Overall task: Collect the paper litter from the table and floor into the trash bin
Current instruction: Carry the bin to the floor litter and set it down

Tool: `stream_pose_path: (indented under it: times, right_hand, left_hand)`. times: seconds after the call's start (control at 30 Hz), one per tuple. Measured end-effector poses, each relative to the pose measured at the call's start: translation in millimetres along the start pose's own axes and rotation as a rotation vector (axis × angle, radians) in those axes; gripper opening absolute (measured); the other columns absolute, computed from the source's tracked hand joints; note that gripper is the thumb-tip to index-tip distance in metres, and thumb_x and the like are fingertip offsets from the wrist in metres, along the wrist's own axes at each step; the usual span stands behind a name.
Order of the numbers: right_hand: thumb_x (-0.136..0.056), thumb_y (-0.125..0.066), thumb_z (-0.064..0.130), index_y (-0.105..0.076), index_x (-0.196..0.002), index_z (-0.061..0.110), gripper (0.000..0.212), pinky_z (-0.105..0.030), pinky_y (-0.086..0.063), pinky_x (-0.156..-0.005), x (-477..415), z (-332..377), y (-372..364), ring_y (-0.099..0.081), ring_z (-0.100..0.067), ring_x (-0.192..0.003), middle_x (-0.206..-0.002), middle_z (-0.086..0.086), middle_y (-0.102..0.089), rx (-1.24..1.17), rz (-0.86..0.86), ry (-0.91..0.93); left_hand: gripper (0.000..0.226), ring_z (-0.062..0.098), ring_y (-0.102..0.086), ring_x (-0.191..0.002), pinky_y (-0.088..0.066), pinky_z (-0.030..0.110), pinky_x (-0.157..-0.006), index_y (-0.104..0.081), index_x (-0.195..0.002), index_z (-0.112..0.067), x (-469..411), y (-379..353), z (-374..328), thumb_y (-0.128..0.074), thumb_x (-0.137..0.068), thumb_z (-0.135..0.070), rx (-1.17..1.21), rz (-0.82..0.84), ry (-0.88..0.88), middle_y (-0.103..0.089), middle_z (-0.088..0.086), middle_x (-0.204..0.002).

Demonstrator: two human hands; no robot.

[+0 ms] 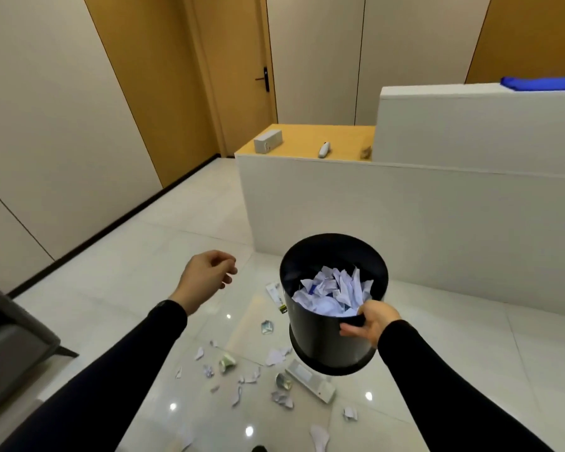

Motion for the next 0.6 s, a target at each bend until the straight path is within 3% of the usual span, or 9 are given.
stream_pose_path:
  times: [0.13,0.17,0.27,0.33,0.4,0.5,0.53,0.6]
  right_hand:
    - [-0.094,-0.035,-0.002,-0.038,-0.134,-0.004,0.04,-0.037,-0.055,-0.05,-48.0,24.2,-35.6,-0.06,-0.043,-0.104,-0.115,-0.026,-0.052,0.073,-0.006,0.005]
    - [-0.094,-0.036,-0.002,-0.039,-0.133,-0.004,0.04,-0.036,-0.056,-0.049,-56.1,30.9,-43.0,-0.06,-0.04,-0.104,-0.12,-0.026,-0.053,0.075,-0.007,0.012]
    - [-0.089,-0.037,-0.013,-0.038,-0.133,-0.007,0.045,-0.043,-0.057,-0.067,-86.3,47.6,-63.8,-0.054,-0.047,-0.109,-0.135,-0.026,-0.043,-0.019,0.012,0.01]
    - [-0.087,-0.034,-0.016,-0.039,-0.133,-0.008,0.046,-0.043,-0.058,-0.06,-99.1,57.2,-74.2,-0.054,-0.045,-0.102,-0.14,-0.025,-0.039,-0.102,0.025,0.001]
    - [-0.086,-0.034,-0.018,-0.041,-0.129,-0.011,0.044,-0.042,-0.057,-0.053,-111.0,67.7,-79.6,-0.052,-0.043,-0.101,-0.132,-0.025,-0.045,-0.138,0.02,0.006]
    - [-0.087,-0.032,-0.019,-0.042,-0.128,-0.012,0.043,-0.042,-0.056,-0.062,-128.0,77.0,-76.5,-0.047,-0.04,-0.101,-0.112,-0.023,-0.051,-0.134,0.014,0.011]
    - [-0.088,-0.03,-0.018,-0.041,-0.13,-0.012,0.044,-0.043,-0.055,-0.069,-135.7,77.1,-73.0,-0.048,-0.041,-0.102,-0.112,-0.023,-0.051,-0.131,0.01,-0.003]
    - [-0.087,-0.029,-0.018,-0.041,-0.132,-0.009,0.047,-0.045,-0.052,-0.074,-152.6,77.8,-63.2,-0.051,-0.044,-0.11,-0.128,-0.025,-0.049,-0.1,-0.01,-0.037]
  left_hand:
    - [0.013,0.017,-0.059,-0.062,-0.048,0.026,-0.058,-0.066,-0.083,-0.016,-68.5,23.5,6.2,-0.055,-0.087,-0.01,-0.006,-0.027,-0.05,-0.07,0.006,-0.078]
    - [0.013,0.016,-0.06,-0.062,-0.048,0.026,-0.059,-0.066,-0.083,-0.017,-82.7,28.9,5.8,-0.056,-0.087,-0.011,-0.015,-0.034,-0.064,-0.07,0.004,-0.078]
    - [0.014,0.015,-0.061,-0.061,-0.048,0.025,-0.058,-0.067,-0.081,-0.018,-129.4,35.7,9.1,-0.056,-0.086,-0.012,-0.015,-0.029,-0.064,-0.071,0.003,-0.077]
    - [0.014,0.015,-0.061,-0.061,-0.048,0.025,-0.057,-0.067,-0.081,-0.018,-153.4,30.5,9.3,-0.056,-0.086,-0.011,-0.026,-0.012,-0.067,-0.071,0.004,-0.077]
    - [0.015,0.017,-0.06,-0.061,-0.048,0.025,-0.058,-0.066,-0.079,-0.018,-175.6,21.2,9.2,-0.055,-0.086,-0.009,-0.03,-0.009,-0.071,-0.07,0.005,-0.076]
    - [0.019,0.023,-0.061,-0.065,-0.049,0.03,-0.063,-0.064,-0.074,-0.02,-200.6,9.4,9.7,-0.054,-0.084,-0.006,-0.079,-0.046,-0.083,-0.068,0.005,-0.073]
    - [0.017,0.026,-0.063,-0.069,-0.05,0.032,-0.068,-0.065,-0.074,-0.02,-210.1,9.1,12.1,-0.055,-0.083,-0.009,-0.16,-0.078,-0.099,-0.069,0.007,-0.075]
    - [0.012,0.032,-0.066,-0.085,-0.049,0.036,-0.079,-0.069,-0.083,-0.018,-222.9,18.6,16.3,-0.056,-0.082,-0.018,-0.537,-0.169,-0.119,-0.072,0.012,-0.087]
Point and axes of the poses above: each hand's wrist, its own x-axis away from the middle knuckle, its own y-axis out of the back of the hand, z = x × y, the point moved 10 cm from there along -x, towards the middle knuckle
